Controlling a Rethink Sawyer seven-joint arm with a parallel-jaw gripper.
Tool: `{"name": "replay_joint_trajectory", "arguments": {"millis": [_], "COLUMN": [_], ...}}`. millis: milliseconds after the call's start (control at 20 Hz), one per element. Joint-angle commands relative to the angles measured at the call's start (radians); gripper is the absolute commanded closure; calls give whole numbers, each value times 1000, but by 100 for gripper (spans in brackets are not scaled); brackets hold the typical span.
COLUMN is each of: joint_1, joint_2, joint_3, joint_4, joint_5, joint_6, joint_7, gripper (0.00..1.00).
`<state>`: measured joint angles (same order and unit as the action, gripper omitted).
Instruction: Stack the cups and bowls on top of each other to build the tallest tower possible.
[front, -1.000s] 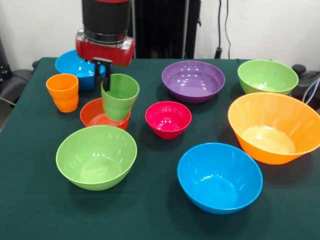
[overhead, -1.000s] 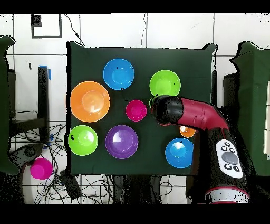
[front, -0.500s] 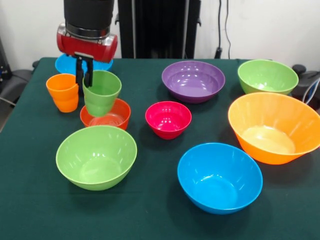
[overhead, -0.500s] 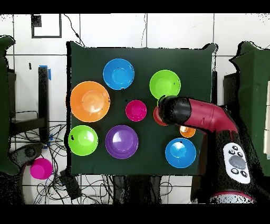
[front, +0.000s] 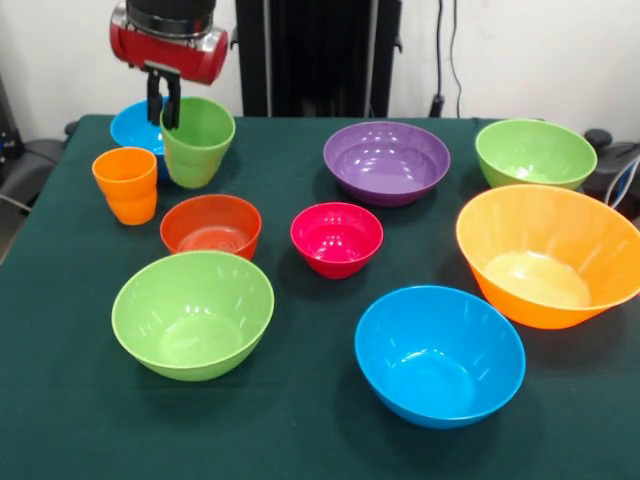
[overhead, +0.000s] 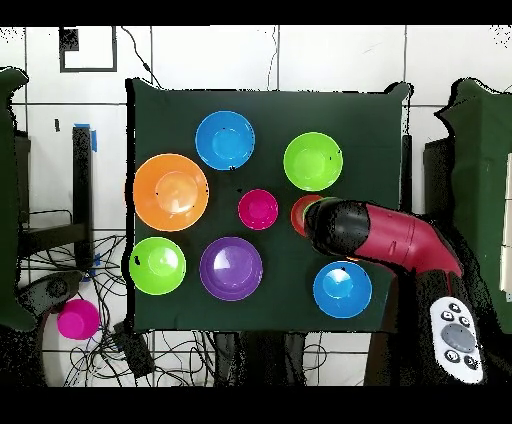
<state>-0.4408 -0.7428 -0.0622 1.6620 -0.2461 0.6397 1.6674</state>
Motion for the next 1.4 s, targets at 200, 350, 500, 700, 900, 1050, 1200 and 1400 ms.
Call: {"name": "replay_joint_trajectory", "arguments": {"millis": [200,350,500,700,900,1050,1200,1400], "joint_1": [28,24,25,10,-9,2,12,1], "joint_2": [1,9,18,25,55,87,125,172], "joint_3": [27,27,25,29,36,19,11,17], "joint_4": [100,101,93,91,90,84,90,109], "joint_5": [-41,-43,-48,-55,-63,-82,-87,-83], "joint_6": [54,41,30,13,-19,-72,-146,-230], "joint_7": [33,33,34,18,12,43,78,83], "gripper": [100,100,100,100,100,100,100,100]}}
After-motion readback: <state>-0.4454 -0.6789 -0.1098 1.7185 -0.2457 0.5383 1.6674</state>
